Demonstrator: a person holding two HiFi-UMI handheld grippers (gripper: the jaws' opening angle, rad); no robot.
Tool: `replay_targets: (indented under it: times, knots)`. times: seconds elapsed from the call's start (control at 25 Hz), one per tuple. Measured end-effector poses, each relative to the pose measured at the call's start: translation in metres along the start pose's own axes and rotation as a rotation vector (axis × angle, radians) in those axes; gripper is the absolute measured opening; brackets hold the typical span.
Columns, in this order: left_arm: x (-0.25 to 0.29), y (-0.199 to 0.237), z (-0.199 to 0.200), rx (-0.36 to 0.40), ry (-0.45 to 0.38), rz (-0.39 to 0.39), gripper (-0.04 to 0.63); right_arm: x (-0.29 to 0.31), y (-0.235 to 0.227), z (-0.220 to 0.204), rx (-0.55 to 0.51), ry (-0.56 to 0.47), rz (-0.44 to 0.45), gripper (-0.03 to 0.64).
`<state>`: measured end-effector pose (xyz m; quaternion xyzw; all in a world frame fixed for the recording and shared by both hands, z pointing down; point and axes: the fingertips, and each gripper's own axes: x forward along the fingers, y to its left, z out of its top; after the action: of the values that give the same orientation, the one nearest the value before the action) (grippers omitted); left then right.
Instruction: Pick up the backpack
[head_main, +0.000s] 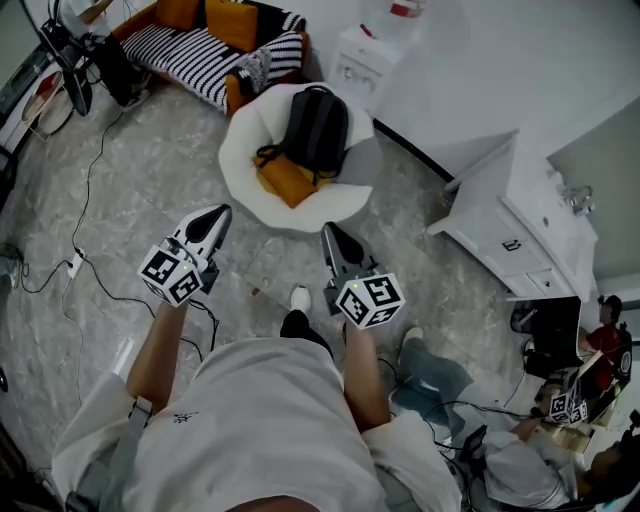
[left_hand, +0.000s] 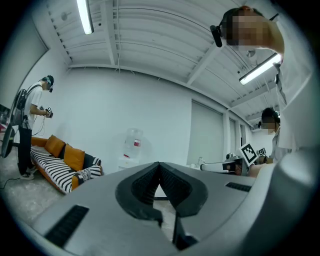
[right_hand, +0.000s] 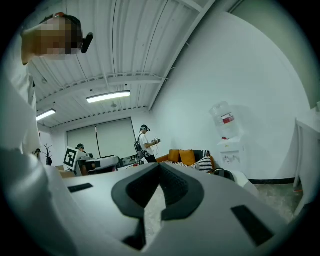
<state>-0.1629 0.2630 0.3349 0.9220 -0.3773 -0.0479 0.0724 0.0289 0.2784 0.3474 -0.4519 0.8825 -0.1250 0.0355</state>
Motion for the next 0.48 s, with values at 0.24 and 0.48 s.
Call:
replay_targets:
  times: [0.24, 0.48]
  knots:
    - [0.055, 0.015, 0.007, -0.006, 0.001, 0.018, 0.003, 0.028, -0.046, 0.019, -0.008, 0.015, 0.024, 0.006]
    - [0.11, 0.023, 0.009, -0.014, 0.002, 0.028, 0.003, 0.046, -0.105, 0.035, -0.002, 0.018, 0.03, 0.006]
